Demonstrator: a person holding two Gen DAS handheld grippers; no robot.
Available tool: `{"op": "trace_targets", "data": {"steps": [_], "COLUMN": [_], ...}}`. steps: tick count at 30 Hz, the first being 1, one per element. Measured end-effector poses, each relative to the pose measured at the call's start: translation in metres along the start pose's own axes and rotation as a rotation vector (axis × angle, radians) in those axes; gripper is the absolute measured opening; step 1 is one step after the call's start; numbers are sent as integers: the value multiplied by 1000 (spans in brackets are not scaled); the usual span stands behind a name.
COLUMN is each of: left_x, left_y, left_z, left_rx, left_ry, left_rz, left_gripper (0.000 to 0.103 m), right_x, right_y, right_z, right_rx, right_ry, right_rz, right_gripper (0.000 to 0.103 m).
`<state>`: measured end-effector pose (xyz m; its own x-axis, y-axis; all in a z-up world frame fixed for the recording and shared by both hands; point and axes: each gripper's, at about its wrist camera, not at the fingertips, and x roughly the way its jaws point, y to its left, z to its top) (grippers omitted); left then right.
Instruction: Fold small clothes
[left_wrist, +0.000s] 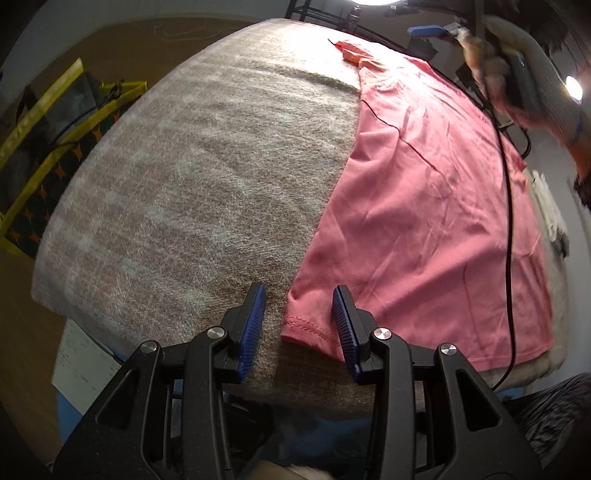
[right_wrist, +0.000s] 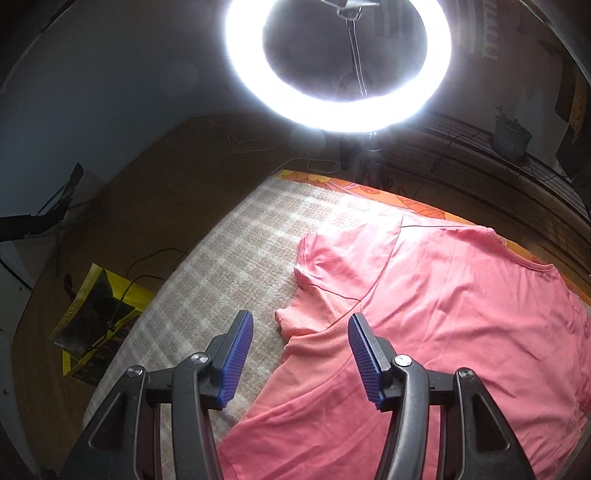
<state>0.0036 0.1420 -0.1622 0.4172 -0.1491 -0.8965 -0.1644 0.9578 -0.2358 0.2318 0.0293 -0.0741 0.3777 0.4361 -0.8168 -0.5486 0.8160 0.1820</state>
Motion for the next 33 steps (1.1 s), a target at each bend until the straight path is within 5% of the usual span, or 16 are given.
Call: {"op": "trace_targets", "data": {"steps": [4, 6, 7, 10, 20, 28, 31, 32, 33], "left_x": [2, 3, 4, 6, -6, -10, -13, -15, -16], "left_y": [-7, -7, -4, 1, 0, -8, -13, -15, -16], "left_z": [-1, 1, 3, 7, 18, 20, 20, 21, 21], "left_rx": [36, 27, -1, -80, -148, -125, -103, -95, -84], "left_ry": [-10, -12, -1, 28, 1, -4, -18, -21, -24], "left_rz": [26, 10, -37, -169, -304, -301, -293, -293, -290], "left_gripper": [37, 19, 6, 1, 1, 1, 1, 1, 1], "right_x": [22, 33, 38, 56, 120, 145, 144, 141, 138], "right_y": [-4, -4, -3, 4, -1, 6, 11, 11, 9], "right_z": [10, 16, 19, 29, 52, 56, 56, 55, 56], "right_rx": [6, 17, 17, -3, -22, -94, -149, -159, -154], "right_ry": [17, 28, 31, 45, 123, 134, 128, 127, 131], "right_rz": [-1, 12, 15, 21, -57, -136, -174, -174, -163], "right_gripper": [56, 56, 56, 55, 44, 42, 19, 3, 1]}}
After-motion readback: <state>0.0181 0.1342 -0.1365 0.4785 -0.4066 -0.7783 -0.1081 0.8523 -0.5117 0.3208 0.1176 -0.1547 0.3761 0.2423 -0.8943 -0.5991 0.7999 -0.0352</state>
